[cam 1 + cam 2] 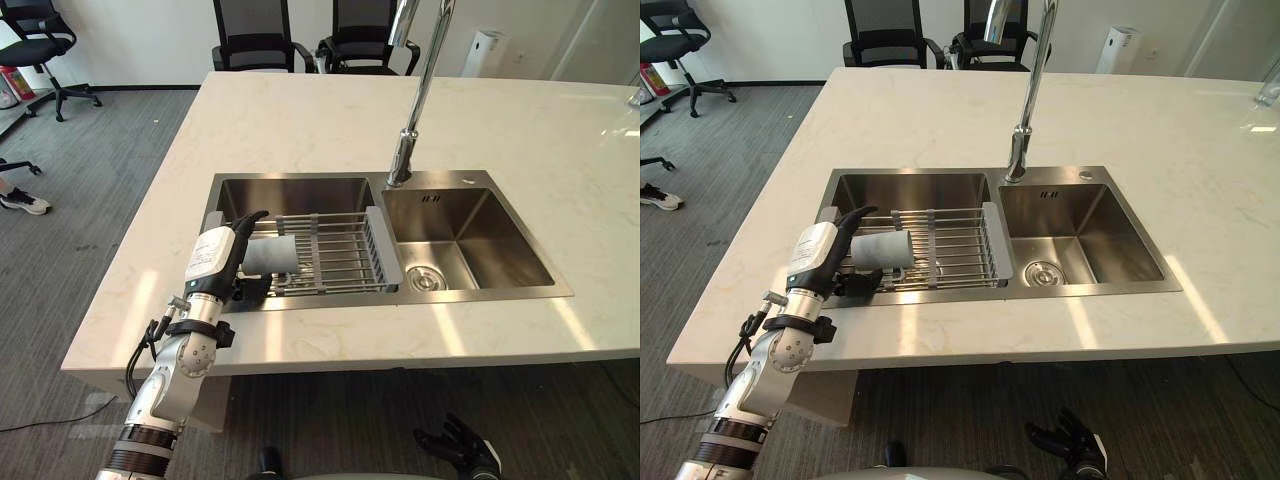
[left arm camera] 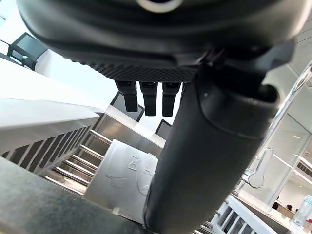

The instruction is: Walk over to the sink, pick up the cup, carry it to the dishwasher, place the cup inside the dishwasher, then close the dishwasher door

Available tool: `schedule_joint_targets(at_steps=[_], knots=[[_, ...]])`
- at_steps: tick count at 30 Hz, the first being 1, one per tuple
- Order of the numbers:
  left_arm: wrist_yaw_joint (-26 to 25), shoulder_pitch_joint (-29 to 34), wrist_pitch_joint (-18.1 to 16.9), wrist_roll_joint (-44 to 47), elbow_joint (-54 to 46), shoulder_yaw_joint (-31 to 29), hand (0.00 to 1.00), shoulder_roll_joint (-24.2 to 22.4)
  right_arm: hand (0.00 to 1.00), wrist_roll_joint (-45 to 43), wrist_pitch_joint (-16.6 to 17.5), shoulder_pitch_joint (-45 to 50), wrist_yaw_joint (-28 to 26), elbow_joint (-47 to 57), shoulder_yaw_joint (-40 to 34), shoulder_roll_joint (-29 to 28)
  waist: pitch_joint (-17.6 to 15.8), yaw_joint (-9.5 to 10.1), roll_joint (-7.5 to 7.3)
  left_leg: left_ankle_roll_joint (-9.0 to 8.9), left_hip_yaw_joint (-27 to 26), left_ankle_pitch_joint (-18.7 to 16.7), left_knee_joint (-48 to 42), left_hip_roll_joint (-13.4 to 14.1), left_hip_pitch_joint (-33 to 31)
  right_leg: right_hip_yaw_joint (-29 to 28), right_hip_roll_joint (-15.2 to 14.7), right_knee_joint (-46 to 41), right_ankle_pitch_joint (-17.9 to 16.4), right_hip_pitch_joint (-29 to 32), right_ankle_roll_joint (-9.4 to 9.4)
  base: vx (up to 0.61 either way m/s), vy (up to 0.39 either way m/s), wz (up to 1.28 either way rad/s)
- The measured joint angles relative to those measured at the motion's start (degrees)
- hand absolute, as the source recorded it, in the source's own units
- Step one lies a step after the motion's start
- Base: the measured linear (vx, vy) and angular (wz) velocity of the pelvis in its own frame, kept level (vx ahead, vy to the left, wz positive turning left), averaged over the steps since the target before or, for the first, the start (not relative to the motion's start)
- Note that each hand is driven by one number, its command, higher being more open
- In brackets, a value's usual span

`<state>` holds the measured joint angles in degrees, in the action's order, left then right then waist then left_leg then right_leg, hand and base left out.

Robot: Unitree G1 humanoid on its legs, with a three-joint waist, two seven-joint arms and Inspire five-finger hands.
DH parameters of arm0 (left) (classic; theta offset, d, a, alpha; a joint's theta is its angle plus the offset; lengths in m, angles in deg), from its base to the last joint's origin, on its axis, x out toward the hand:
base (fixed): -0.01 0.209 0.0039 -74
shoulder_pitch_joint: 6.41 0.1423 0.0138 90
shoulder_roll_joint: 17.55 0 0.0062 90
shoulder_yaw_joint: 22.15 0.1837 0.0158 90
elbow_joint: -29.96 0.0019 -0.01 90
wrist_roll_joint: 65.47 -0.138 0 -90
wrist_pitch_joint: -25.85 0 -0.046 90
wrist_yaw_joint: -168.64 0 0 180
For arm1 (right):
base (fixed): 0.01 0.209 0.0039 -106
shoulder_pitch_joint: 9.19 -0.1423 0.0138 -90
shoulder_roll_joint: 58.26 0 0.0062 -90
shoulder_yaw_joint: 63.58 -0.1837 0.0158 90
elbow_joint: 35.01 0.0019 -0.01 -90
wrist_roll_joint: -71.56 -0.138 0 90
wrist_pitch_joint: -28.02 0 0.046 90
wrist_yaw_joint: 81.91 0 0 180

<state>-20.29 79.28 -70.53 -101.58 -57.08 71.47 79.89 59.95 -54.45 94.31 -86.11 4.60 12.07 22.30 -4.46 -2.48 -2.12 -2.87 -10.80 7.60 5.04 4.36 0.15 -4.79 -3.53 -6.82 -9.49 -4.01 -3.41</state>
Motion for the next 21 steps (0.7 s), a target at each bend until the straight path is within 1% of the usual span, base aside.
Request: schedule_joint_targets(at_steps=[4,8,11,13,15,20,21], knots=[[0.0,-0.7,0.6,-0.1,0.7,0.0,0.9,0.0,0.9,0.0,0.0,0.1,-0.1,0.0,0.0,0.0,-0.2,-0.09,0.08,-0.06,0.0,-0.2,0.0,-0.1,-0.1,0.0,-0.1,0.2,0.0,0.0,-0.01,0.0,0.0,0.0],[0.1,-4.5,0.9,-1.1,4.8,0.2,0.9,0.5,0.9,0.0,-0.2,0.0,-0.3,0.0,0.1,0.0,-0.8,-0.18,0.43,-0.08,0.0,-0.2,0.0,-0.1,-0.7,-0.1,-0.1,0.3,0.0,0.6,-0.01,0.0,0.0,0.0],[0.5,-6.0,0.9,-1.1,5.6,0.4,0.9,1.4,0.9,0.0,-0.5,0.0,-0.4,0.1,0.1,0.0,-1.2,-0.26,0.44,-0.12,-0.2,-0.3,0.0,-0.1,-1.1,-0.3,-0.1,0.4,0.0,1.0,-0.03,0.01,-0.004,-0.01],[0.7,-7.0,0.9,-1.1,6.8,1.1,0.9,2.8,0.9,0.0,-0.5,-0.1,-0.4,0.1,0.1,0.0,-1.2,-0.47,0.56,-0.14,-0.2,-0.4,0.0,-0.1,-1.4,-0.5,-0.1,0.6,0.1,1.3,-0.1,0.03,-0.012,-0.03],[2.0,-7.4,1.0,-1.3,7.0,3.0,0.9,5.2,0.9,0.0,-0.5,0.0,-0.4,0.2,0.1,0.0,-1.3,-0.74,0.66,-0.26,-0.2,-0.5,0.0,-0.1,-1.5,-0.9,-0.2,0.7,0.1,1.4,-0.15,0.04,-0.015,-0.07],[3.7,-11.1,0.9,-1.9,11.2,5.8,0.9,5.7,0.9,0.0,-0.5,-0.1,-0.6,0.2,0.1,0.2,-1.8,-1.15,1.48,-0.29,-0.2,-0.5,0.0,-0.1,-1.7,-0.9,-0.2,0.6,0.2,1.8,-0.25,0.01,-0.003,-0.01],[4.1,-11.6,0.9,-1.9,11.5,6.1,0.3,6.0,0.9,0.0,-0.5,-0.1,-0.6,0.2,0.1,0.2,-1.9,-1.28,1.61,-0.28,-0.2,-0.5,0.0,-0.1,-1.7,-0.9,-0.1,0.6,0.2,1.8,-0.27,0.0,0.0,0.0]])
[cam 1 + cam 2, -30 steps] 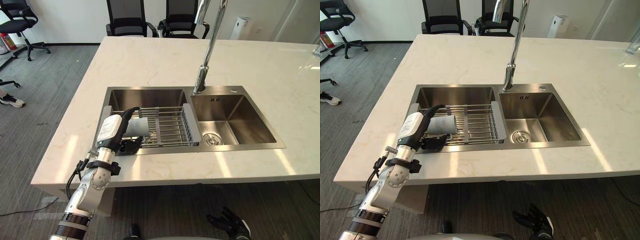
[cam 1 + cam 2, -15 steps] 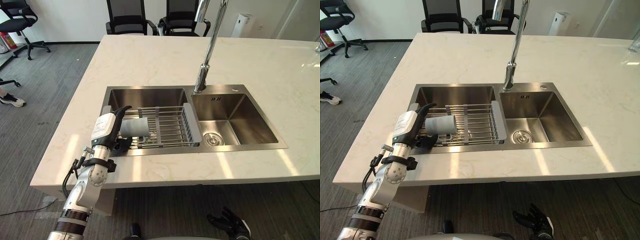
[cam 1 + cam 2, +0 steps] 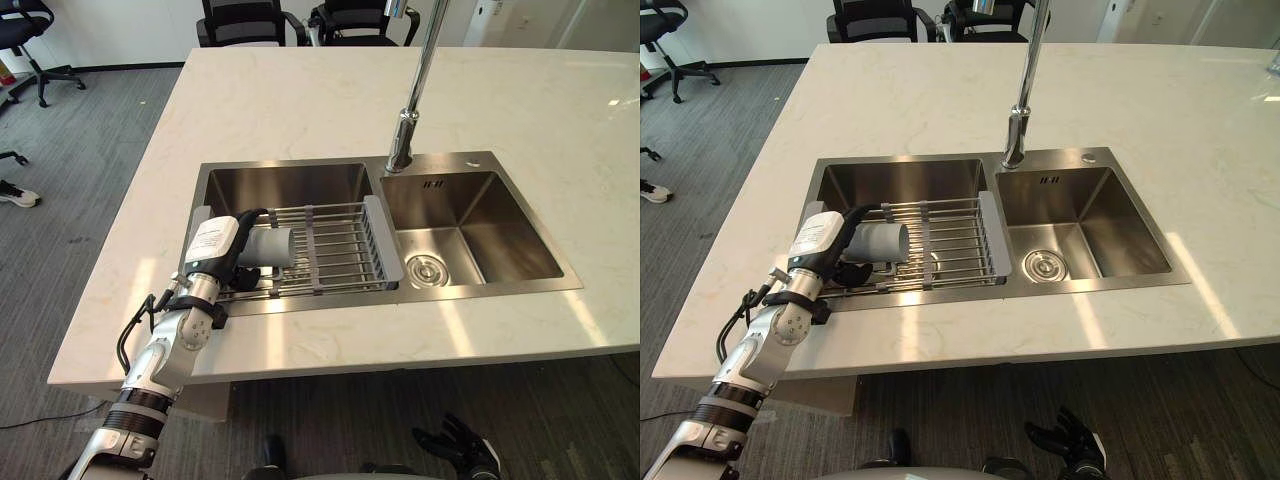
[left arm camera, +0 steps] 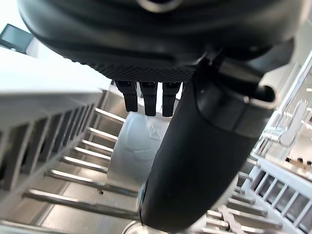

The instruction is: Walk over to the sink, pick up the cup, carry it to the dishwasher, place the cup inside the dishwasher, then close the dishwasher door

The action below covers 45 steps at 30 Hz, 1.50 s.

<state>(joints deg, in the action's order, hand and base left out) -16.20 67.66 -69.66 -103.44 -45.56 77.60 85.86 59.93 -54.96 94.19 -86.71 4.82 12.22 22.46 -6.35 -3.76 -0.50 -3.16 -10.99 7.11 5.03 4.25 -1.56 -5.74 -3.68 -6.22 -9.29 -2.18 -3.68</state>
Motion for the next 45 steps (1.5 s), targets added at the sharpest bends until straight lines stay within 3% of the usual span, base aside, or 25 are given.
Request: schedule_joint_targets(at_steps=[9,22,24,34,39,45], knots=[[3.0,-8.6,-1.2,0.0,4.3,5.4,0.3,6.3,0.9,0.0,-0.1,0.1,0.0,0.0,0.1,0.1,-0.7,-0.64,1.13,0.05,-0.6,0.0,0.0,-0.1,-0.7,-0.9,-0.1,-0.4,0.2,1.4,-0.27,-0.01,0.0,-0.05],[3.2,-8.4,-1.3,5.2,2.9,5.4,0.3,5.7,0.9,0.0,-0.1,0.0,0.3,-0.1,0.0,0.0,-0.9,-1.28,1.56,0.23,-0.4,0.1,0.0,-0.2,-0.6,-0.7,-0.2,-0.8,0.3,1.2,-0.29,0.0,0.0,0.0],[2.8,-7.0,-1.2,5.5,0.3,4.6,0.3,4.7,0.9,0.0,-0.1,0.1,0.3,-0.1,0.0,0.0,-0.9,-1.02,1.56,0.26,-0.4,0.1,0.0,-0.3,-0.4,-0.6,-0.3,-0.8,0.3,1.0,-0.29,0.0,0.0,0.0],[-2.8,4.3,-1.6,20.6,-15.1,-5.7,0.3,-9.9,0.9,0.0,-0.2,0.1,0.5,-0.3,-0.7,-0.1,-0.9,0.17,1.48,0.67,0.2,0.5,0.0,-0.4,1.1,-0.4,-0.3,-1.4,0.3,-0.6,-0.29,-0.02,-0.005,0.02],[-4.9,9.0,-3.7,37.6,-21.6,-7.5,0.3,-15.6,0.9,-0.1,-0.7,0.8,0.8,-0.3,-1.3,-0.2,-0.8,1.04,1.25,0.79,0.2,0.7,0.1,-0.3,1.9,-0.5,-0.3,-1.9,0.3,-1.2,-0.3,-0.04,-0.012,-0.01],[-4.5,15.1,-5.2,50.0,-26.6,-8.4,0.3,-19.8,0.9,-0.2,-0.8,0.8,1.2,-0.2,-1.3,-0.3,-0.1,1.37,0.33,0.81,-0.2,0.7,0.3,-0.2,2.3,-0.9,-0.2,-1.8,0.4,-1.2,-0.49,-0.03,-0.012,-0.03]])
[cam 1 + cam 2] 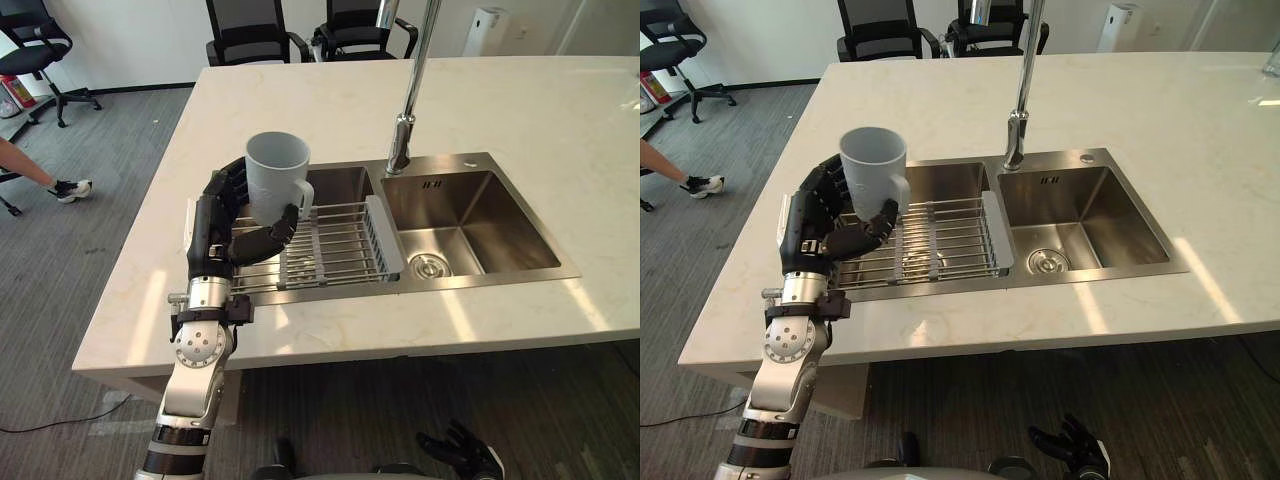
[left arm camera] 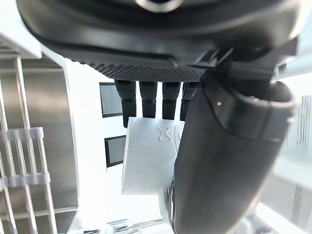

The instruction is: Walk over to the sink, pick up the cup, carry it to the dishwasher, place the cup inside the dishwasher, then close the dishwasher door

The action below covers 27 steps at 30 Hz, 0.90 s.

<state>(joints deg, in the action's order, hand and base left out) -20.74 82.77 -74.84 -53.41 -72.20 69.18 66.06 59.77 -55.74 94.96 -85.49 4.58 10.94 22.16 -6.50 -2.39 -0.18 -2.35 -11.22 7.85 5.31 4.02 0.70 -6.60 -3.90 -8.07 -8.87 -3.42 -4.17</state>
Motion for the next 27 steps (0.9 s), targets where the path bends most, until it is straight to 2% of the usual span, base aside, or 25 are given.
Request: schedule_joint_targets(at_steps=[5,9,12,13,15,16,17,18,20,21,22,23,24,25,27], knots=[[1.0,4.9,0.0,6.4,-1.7,0.6,0.3,-2.4,0.9,-0.6,0.0,-0.1,0.6,0.1,0.1,-0.7,0.9,0.16,-1.52,0.07,-1.2,-0.1,-0.3,0.1,0.3,-1.2,0.0,0.3,0.6,0.0,-0.47,0.0,-0.008,-0.13],[0.9,7.3,-0.1,9.6,-5.2,1.8,0.3,-3.7,0.9,-0.6,0.0,-0.6,1.4,1.5,0.3,-1.5,0.8,1.84,-1.98,0.08,-5.5,-1.3,-1.8,1.2,-1.0,-5.4,0.6,1.7,3.3,2.1,-1.05,-0.04,0.004,-0.54],[0.9,7.7,-0.1,11.1,-9.6,2.9,0.3,-4.1,0.9,-1.4,-0.4,-0.8,2.4,6.2,1.4,-2.4,0.6,1.97,-2.29,0.78,-7.4,-4.9,-9.5,3.3,-6.1,-6.9,0.9,1.8,5.6,4.7,-2.28,-0.1,0.003,-0.42],[0.9,7.6,-0.4,11.1,-11.3,3.1,0.3,-4.2,0.9,-1.8,-0.5,-0.9,2.8,7.9,1.8,-2.6,0.6,2.07,-2.28,1.2,-7.7,-7.0,-13.5,4.4,-8.4,-5.5,0.8,1.8,6.5,5.8,-2.44,-0.17,0.031,-0.36],[0.9,7.2,-1.2,11.6,-12.7,3.0,0.3,-4.7,0.9,-2.0,-0.4,-1.7,3.8,9.4,2.0,-2.5,0.4,2.63,-1.76,2.12,-8.4,-7.7,-15.6,5.8,-9.9,-3.6,1.2,1.6,8.0,6.7,-3.12,-0.16,0.029,-0.27],[0.9,6.7,-1.5,11.6,-12.7,2.5,0.3,-5.0,0.9,-2.1,-0.4,-2.4,4.0,9.4,2.0,-2.6,-0.1,2.97,-1.16,2.36,-8.7,-7.6,-15.6,6.5,-10.0,-2.0,1.4,-2.5,6.0,7.9,-2.71,-0.17,0.008,-0.04],[0.6,6.7,-1.8,11.6,-12.6,1.9,0.3,-5.9,0.9,-2.2,-0.4,-2.7,4.1,9.5,2.2,-2.7,-0.2,3.12,-0.96,2.92,-8.7,-7.2,-15.6,6.8,-9.8,1.6,1.3,-16.2,0.4,10.5,-2.45,-0.17,-0.027,0.25],[0.5,7.4,-2.2,11.6,-12.6,1.0,0.3,-6.9,0.9,-2.2,-0.4,-2.2,4.0,9.6,2.3,-2.6,-0.1,3.36,-1.11,3.34,-8.5,-6.8,-15.5,6.6,-9.2,3.0,0.5,-27.4,-3.6,10.0,-3.92,-0.15,-0.056,0.33],[0.5,8.8,-3.1,11.7,-12.7,0.0,0.3,-7.3,0.9,-2.3,-0.4,-2.2,4.0,9.5,2.4,-2.6,0.2,4.14,-1.57,3.77,-8.0,-6.5,-15.5,5.7,-9.9,3.5,-0.2,-30.7,-4.3,8.0,-4.11,-0.13,-0.128,0.31],[0.5,9.6,-3.3,11.7,-12.7,-0.4,0.3,-7.7,0.9,-2.3,-0.4,-2.2,4.0,9.5,2.4,-2.2,0.9,5.24,-2.01,3.22,-7.2,-5.3,-15.4,5.0,-11.5,3.7,-0.4,-27.0,-5.8,7.0,-3.65,-0.12,-0.123,0.23],[0.5,10.0,-3.3,11.7,-12.7,-0.3,0.3,-8.4,0.9,-2.3,-0.4,-2.2,4.1,9.5,2.4,-1.8,1.0,5.91,-1.65,2.77,-6.7,-4.4,-15.0,5.0,-12.6,4.0,0.0,-24.2,-6.0,6.8,-3.64,-0.14,-0.093,0.07],[0.5,10.5,-3.3,11.7,-13.0,0.0,0.3,-9.1,0.9,-2.3,-0.4,-2.4,4.3,10.0,2.4,-1.6,1.7,7.22,-0.25,2.5,-6.2,-4.1,-14.0,5.3,-14.5,4.1,1.0,-18.6,-6.7,6.2,-2.51,-0.14,-0.074,-0.04],[0.5,10.7,-3.3,11.7,-13.5,-0.1,0.3,-9.5,0.9,-2.3,-0.4,-2.6,4.5,10.7,2.5,-1.7,1.7,7.71,-0.18,2.42,-5.7,-2.4,-13.5,5.4,-15.8,4.0,1.4,-15.5,-7.7,5.8,-0.73,-0.18,-0.101,-0.07],[0.5,10.7,-3.4,11.7,-13.8,0.1,0.3,-10.1,0.9,-2.4,-0.2,-3.4,4.5,10.6,2.6,-1.7,1.2,7.53,0.25,1.47,-4.3,1.3,-13.8,6.1,-17.5,4.3,2.3,-12.8,-9.5,5.2,0.25,-0.21,-0.133,0.1],[0.4,11.3,-2.6,11.7,-13.8,1.0,0.3,-10.4,0.9,-2.7,-0.3,-3.4,5.2,10.3,2.6,-1.7,0.5,6.03,1.16,0.68,-1.7,3.2,-13.5,6.8,-17.9,6.1,3.9,-13.9,-9.1,5.1,0.95,-0.22,-0.115,0.43]])
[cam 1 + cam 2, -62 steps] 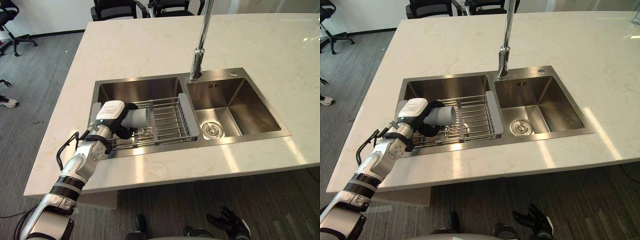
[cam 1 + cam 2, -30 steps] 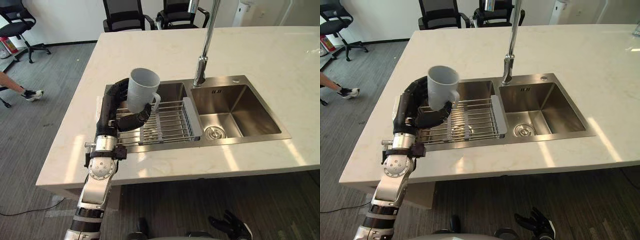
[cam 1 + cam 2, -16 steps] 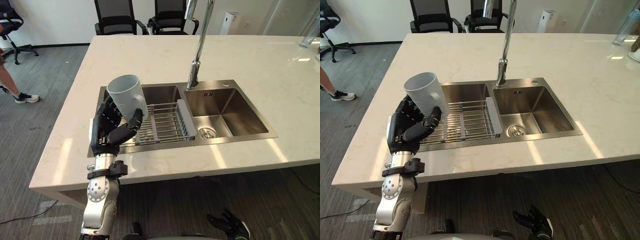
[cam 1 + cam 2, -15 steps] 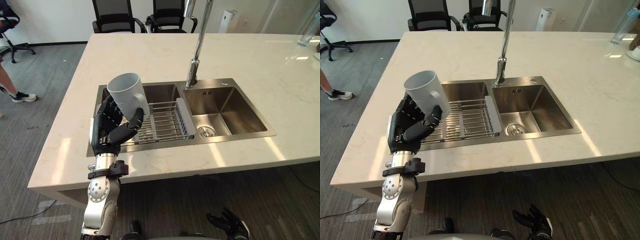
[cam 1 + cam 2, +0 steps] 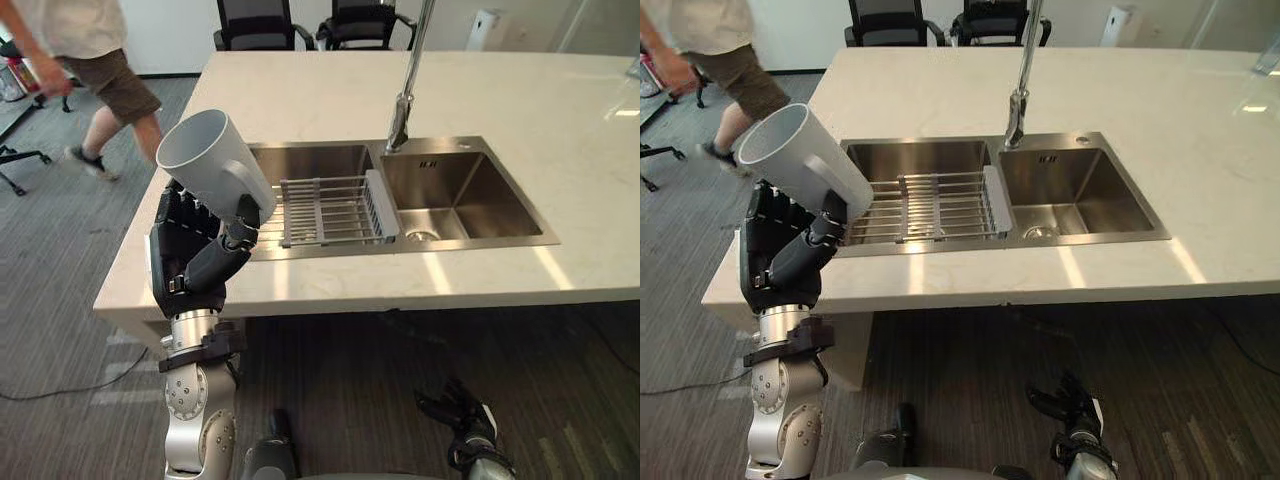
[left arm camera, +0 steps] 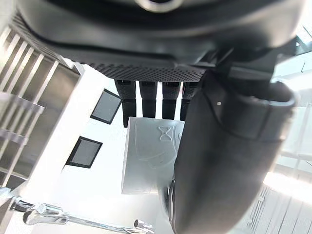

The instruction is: Walk over to the sink, pick up the cup, carry it to the dishwasher, place the cup inside the dishwasher, then close the dishwasher door

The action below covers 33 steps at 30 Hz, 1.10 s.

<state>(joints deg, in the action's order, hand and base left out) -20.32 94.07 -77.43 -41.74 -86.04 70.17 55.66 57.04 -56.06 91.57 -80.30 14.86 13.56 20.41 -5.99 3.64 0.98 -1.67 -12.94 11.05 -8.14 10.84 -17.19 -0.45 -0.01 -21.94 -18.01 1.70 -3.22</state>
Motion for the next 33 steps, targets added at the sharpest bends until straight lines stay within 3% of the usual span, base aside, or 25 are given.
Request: schedule_joint_targets(at_steps=[1,2,3,4,5,6,8,10,11,12,13,16,21,23,24,25,26,28,33], knots=[[0.0,0.8,0.0,0.0,-0.1,1.2,0.3,-0.1,0.9,-0.1,0.0,0.3,0.2,0.0,0.0,0.1,-0.2,-0.69,0.42,-0.64,1.7,1.5,0.6,0.7,0.0,0.8,1.4,-1.1,0.0,0.2,0.83,-0.34,-0.145,0.86],[0.0,0.8,0.1,0.1,-0.1,2.3,0.3,0.1,0.9,-0.1,0.1,1.1,1.0,0.1,-0.2,0.4,-0.3,-1.94,0.67,-2.16,3.1,-1.8,3.1,0.4,-0.3,3.6,1.2,-0.9,0.2,0.2,2.34,-0.34,-0.124,0.91],[0.0,0.5,0.1,0.2,-0.2,2.6,0.3,0.6,0.9,-0.1,0.1,1.2,1.3,0.2,-0.4,0.1,-0.7,-2.39,-0.4,-1.87,2.4,-4.2,1.6,-0.1,-1.2,4.9,0.2,-0.5,0.6,0.3,2.61,-0.36,-0.095,0.97],[0.1,0.1,0.1,0.8,-0.5,3.2,0.3,0.7,0.9,-0.4,0.2,1.3,2.0,0.2,-0.6,0.0,-1.7,-2.65,-1.72,0.87,0.9,-6.8,-4.2,-0.5,-2.4,6.0,-1.3,-0.5,0.9,0.5,2.74,-0.27,-0.06,0.78],[0.1,0.0,0.0,1.5,-0.8,4.4,0.3,0.7,0.9,-1.2,0.2,1.9,2.4,0.5,-0.6,0.5,-1.9,-2.79,-2.0,2.97,-0.6,-9.6,-13.5,-0.5,-3.4,7.5,-2.7,-0.1,2.0,0.5,2.96,-0.26,-0.071,0.67],[0.2,-0.1,0.0,1.7,-0.8,5.0,0.3,0.6,0.9,-1.2,0.2,2.3,2.5,0.8,-0.5,0.8,-1.7,-2.87,-1.86,2.6,-1.1,-11.1,-17.3,-0.1,-3.2,8.3,-3.0,0.3,2.4,0.5,3.05,-0.22,-0.044,0.71],[0.7,-1.4,-0.1,2.1,-0.6,7.5,0.3,0.6,0.9,-1.2,0.3,3.4,2.6,1.1,-0.7,1.5,-0.5,-3.52,-0.13,1.74,-1.8,-18.0,-25.3,2.1,1.2,11.6,-3.3,2.4,4.2,0.3,3.05,-0.15,0.04,0.75],[0.9,-2.3,-0.3,2.0,-0.2,8.6,0.3,0.5,0.9,-1.2,0.4,3.4,2.6,1.0,-0.7,1.5,0.5,-3.84,0.51,0.23,-1.8,-20.5,-22.6,2.2,6.6,13.0,-3.8,4.1,5.4,0.6,2.25,-0.07,0.089,0.61],[1.7,-3.0,-0.7,2.0,1.1,9.0,0.3,0.4,0.9,-1.2,0.7,3.2,2.6,0.4,-0.8,1.6,1.9,-4.34,1.06,-1.32,-1.8,-21.1,-13.8,1.2,11.2,14.1,-4.0,5.9,6.1,1.3,1.57,-0.07,0.142,0.6],[1.9,-4.2,-0.9,1.8,2.8,8.9,0.3,0.5,0.9,-1.2,0.8,2.6,2.5,-0.4,-0.8,1.6,2.6,-4.49,1.98,-3.95,-1.6,-19.9,-4.3,0.0,14.3,14.6,-4.3,6.5,6.7,2.4,0.55,-0.07,0.188,0.53],[1.9,-4.8,-0.8,1.7,4.1,8.6,0.3,1.0,0.9,-1.2,0.7,1.9,2.5,-1.4,-0.6,1.1,2.5,-4.49,1.22,-3.13,-1.7,-17.9,-2.7,-1.1,14.7,14.2,-5.0,6.8,7.6,2.4,0.43,-0.05,0.147,0.3],[1.4,-4.8,-0.2,1.5,10.2,6.5,0.3,2.5,0.9,-1.0,0.8,1.1,1.9,-2.3,-0.4,0.2,2.6,-4.35,0.66,-2.53,-1.5,-17.7,-2.5,-2.7,15.3,14.2,-5.8,8.9,9.7,0.7,-0.55,-0.01,0.119,0.08],[1.2,-4.3,0.5,1.1,10.9,7.0,0.3,3.4,0.9,0.6,0.8,0.5,2.0,-2.7,-0.3,0.1,1.8,-4.34,-0.63,-1.06,-0.8,-18.7,-4.0,-4.4,15.7,12.4,-7.6,3.2,8.9,1.7,0.01,-0.03,0.092,0.13],[1.5,-4.4,0.5,0.8,10.8,8.7,0.3,4.9,0.9,1.6,0.7,1.0,2.0,-2.7,-0.3,0.1,1.3,-5.04,-1.55,-0.04,2.3,-19.5,-5.9,-5.8,14.8,1.7,-6.9,-3.7,6.8,4.0,1.89,-0.08,0.069,0.64],[1.6,-4.3,0.5,0.8,10.7,9.1,0.3,5.0,0.9,1.8,0.7,1.5,2.0,-2.7,-0.3,0.1,1.3,-5.33,-1.85,0.2,3.7,-19.8,-6.6,-6.2,14.3,-1.2,-6.6,-4.5,5.9,4.2,1.69,-0.08,-0.043,1.1],[1.7,-4.3,0.5,0.8,10.5,9.4,0.3,4.7,0.9,2.5,0.7,2.6,2.0,-2.5,-0.2,-0.1,1.9,-5.6,-3.51,0.31,6.3,-20.7,-9.2,-7.9,11.7,-8.6,-6.6,-4.5,2.4,4.2,0.72,-0.07,-0.093,0.86],[1.7,-4.2,0.5,0.8,10.4,9.2,0.3,4.6,0.9,2.5,0.7,2.8,2.0,-2.4,-0.1,-0.2,2.0,-5.25,-3.75,0.11,6.7,-21.2,-10.3,-8.1,10.9,-9.2,-6.8,-4.1,1.4,3.8,0.19,-0.08,-0.143,0.73],[1.7,-2.3,0.5,0.8,9.4,7.5,0.3,4.1,0.9,2.5,0.4,2.8,1.9,-1.9,0.2,-0.3,2.4,-4.07,-3.15,-1.04,8.5,-22.6,-13.8,-7.6,8.2,-7.5,-6.5,-1.6,0.0,2.8,-2.9,-0.08,-0.11,0.3],[1.7,1.0,0.6,0.9,5.5,7.2,0.3,3.1,0.9,2.4,0.4,3.2,2.1,0.9,1.2,-0.1,2.6,-3.01,-3.11,-2.4,14.8,-20.6,-14.2,-6.8,4.7,-0.7,-5.1,0.7,0.9,1.1,-1.99,-0.03,-0.109,0.63]])
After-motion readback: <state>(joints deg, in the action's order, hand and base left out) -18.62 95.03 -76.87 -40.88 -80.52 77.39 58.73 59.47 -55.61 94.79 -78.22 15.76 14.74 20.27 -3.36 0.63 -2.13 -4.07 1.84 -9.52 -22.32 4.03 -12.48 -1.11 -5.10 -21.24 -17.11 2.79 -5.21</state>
